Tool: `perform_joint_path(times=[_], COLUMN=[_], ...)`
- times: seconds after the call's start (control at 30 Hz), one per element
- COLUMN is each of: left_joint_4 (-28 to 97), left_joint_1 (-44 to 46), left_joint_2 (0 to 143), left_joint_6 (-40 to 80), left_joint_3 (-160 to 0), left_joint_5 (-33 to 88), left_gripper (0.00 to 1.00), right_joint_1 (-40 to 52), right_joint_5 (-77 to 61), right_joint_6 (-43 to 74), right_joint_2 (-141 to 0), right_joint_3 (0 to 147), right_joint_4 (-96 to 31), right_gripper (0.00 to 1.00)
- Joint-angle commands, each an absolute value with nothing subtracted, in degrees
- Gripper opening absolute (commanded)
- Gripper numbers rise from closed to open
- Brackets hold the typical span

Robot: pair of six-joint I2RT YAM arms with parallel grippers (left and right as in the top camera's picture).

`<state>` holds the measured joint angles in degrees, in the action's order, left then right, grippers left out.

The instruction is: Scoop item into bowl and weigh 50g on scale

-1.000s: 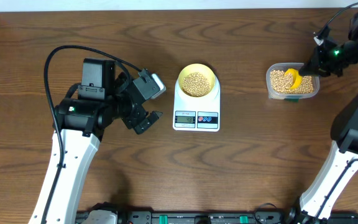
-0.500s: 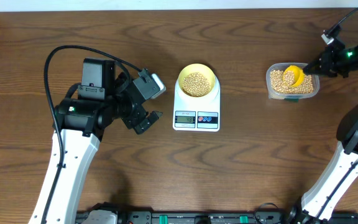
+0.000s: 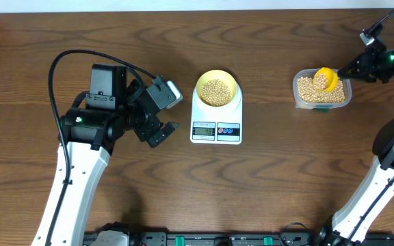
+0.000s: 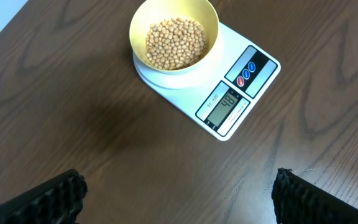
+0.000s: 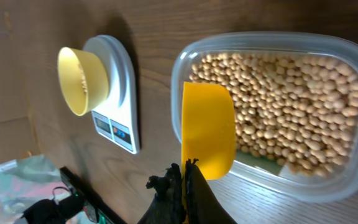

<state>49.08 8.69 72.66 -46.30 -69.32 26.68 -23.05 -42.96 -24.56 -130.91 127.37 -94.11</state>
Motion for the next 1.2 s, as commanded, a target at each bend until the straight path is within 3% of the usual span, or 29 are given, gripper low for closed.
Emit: perform_joint_path(times=[0.0, 0.43, 1.17], left_joint_4=[49.21, 49.21, 49.21], left_joint_1=[8.43, 8.43, 8.43], left_joint_2=[72.97, 72.97, 72.97], left_joint_6=[-45.78, -45.78, -45.78], left_joint_3=[-69.06, -69.06, -69.06], left_joint_5=[27.20, 27.20, 27.20], left_gripper=[0.98, 0.98, 0.97], right_joint_1=[-23.20, -18.11, 3.57], right_joint_5=[-49.47, -57.63, -58.65], right_joint_6=[-26.13, -27.31, -23.81], right_joint_2=[-131.48, -131.48, -131.48], right_joint_3=[128.62, 128.62, 128.62], right_joint_4=[-94.24, -93.62, -80.97], right_gripper=[0.01, 0.01, 0.01])
